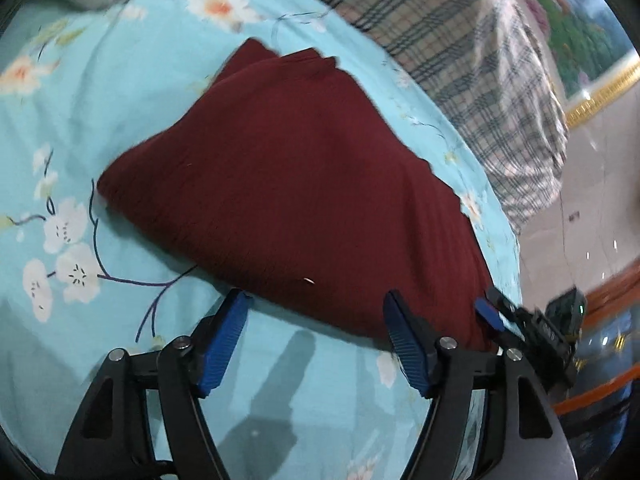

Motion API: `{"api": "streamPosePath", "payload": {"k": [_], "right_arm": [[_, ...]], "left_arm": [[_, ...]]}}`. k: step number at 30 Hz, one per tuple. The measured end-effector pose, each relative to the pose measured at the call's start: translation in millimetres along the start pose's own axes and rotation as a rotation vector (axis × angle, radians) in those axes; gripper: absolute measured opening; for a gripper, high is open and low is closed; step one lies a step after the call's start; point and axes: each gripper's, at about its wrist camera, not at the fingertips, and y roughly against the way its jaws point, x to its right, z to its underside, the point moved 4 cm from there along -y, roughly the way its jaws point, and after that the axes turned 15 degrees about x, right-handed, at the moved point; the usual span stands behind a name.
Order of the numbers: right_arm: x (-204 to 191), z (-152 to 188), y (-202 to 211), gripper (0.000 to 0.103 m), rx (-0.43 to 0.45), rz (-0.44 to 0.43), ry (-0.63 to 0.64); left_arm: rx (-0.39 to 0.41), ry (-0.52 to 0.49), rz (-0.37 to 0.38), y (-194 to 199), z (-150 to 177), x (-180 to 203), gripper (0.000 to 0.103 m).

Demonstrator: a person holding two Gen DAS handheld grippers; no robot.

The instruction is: Fold large clothes

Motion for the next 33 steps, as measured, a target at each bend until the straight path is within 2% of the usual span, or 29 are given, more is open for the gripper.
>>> {"api": "streamPosePath", "payload": {"k": [5, 10, 16, 18, 21, 24, 26, 30, 33], "right_arm": [[-4, 2, -4, 0.05, -0.01, -0.002, 0.007], [-7, 2, -8, 0.05, -0.019, -0.012, 0.011], [-44, -9, -34, 0.041, -0.028, -0.061, 0.081], [-59, -12, -50, 0.034, -0.04, -0.081, 0.103], [-78, -11, -70, 0.029, -0.06, -0.102, 0.14], [-84, 0, -92, 0.026, -0.125, -0.069, 0.194], [-83, 9, -103, 0.025, -0.169, -0.043, 0.227], [-83, 15, -107, 0.024, -0.192, -0.029, 0.274], [-82, 17, -108, 0.024, -0.2, -0.03, 0.275]], "left_arm": [[0.057, 0.108, 0.015, -16, -17, -11, 0.074], [0.129, 0.146, -0.01, -31, -39, -19, 0.073], [0.161, 0.143, -0.057, -41, -51, -21, 0.059], [0.163, 0.143, -0.062, -41, -51, -22, 0.054], [0.16, 0.137, -0.068, -43, -53, -26, 0.041], [0.152, 0.13, -0.061, -45, -54, -27, 0.033], [0.152, 0.109, -0.053, -45, -55, -24, 0.023], [0.163, 0.06, -0.035, -41, -60, -13, 0.019], [0.177, 0.027, 0.011, -33, -66, 4, 0.017]]}}
